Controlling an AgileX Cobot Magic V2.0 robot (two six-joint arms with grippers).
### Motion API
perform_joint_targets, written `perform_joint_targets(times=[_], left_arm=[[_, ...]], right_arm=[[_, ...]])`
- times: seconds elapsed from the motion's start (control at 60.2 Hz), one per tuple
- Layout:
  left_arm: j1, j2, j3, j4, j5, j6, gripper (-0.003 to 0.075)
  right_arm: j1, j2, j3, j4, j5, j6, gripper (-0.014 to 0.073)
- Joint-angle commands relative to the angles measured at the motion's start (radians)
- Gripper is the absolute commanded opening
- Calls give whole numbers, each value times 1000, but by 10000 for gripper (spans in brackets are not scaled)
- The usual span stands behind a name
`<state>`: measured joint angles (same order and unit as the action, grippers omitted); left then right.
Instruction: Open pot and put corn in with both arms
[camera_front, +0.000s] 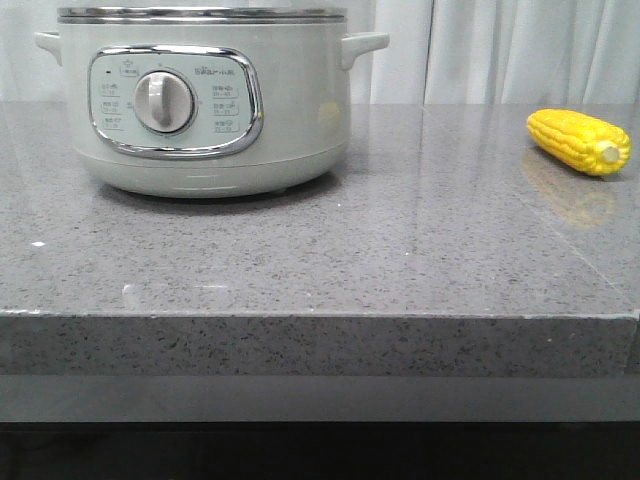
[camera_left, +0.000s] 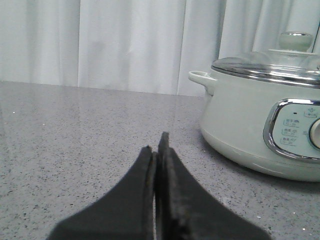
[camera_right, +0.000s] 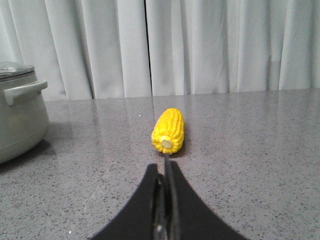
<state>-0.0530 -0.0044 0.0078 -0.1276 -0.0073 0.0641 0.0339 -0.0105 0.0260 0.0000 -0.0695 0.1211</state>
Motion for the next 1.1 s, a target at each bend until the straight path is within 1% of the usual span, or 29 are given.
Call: perform_joint_targets(times=[0.0, 0.549, 0.715, 0.848, 0.981, 1.08], left_arm=[[0, -19, 4, -7, -86, -1, -20], [0, -19, 4, -7, -86, -1, -20], [0, -19, -3, -7, -106, -1, -20], [0, -17, -66, -21, -94, -1, -20], [0, -7, -186, -21, -23, -1, -20], [0, 30, -299, -21, 57, -1, -20]], right_arm=[[3, -23, 1, -7, -87, -2, -68], [2, -23, 1, -7, -102, -2, -68], [2, -23, -6, -7, -97, -2, -68], [2, -23, -66, -7, -26, -2, -68], [2, -23, -166, -7, 77, -2, -68], [2, -14, -258, -7, 149, -2, -68]])
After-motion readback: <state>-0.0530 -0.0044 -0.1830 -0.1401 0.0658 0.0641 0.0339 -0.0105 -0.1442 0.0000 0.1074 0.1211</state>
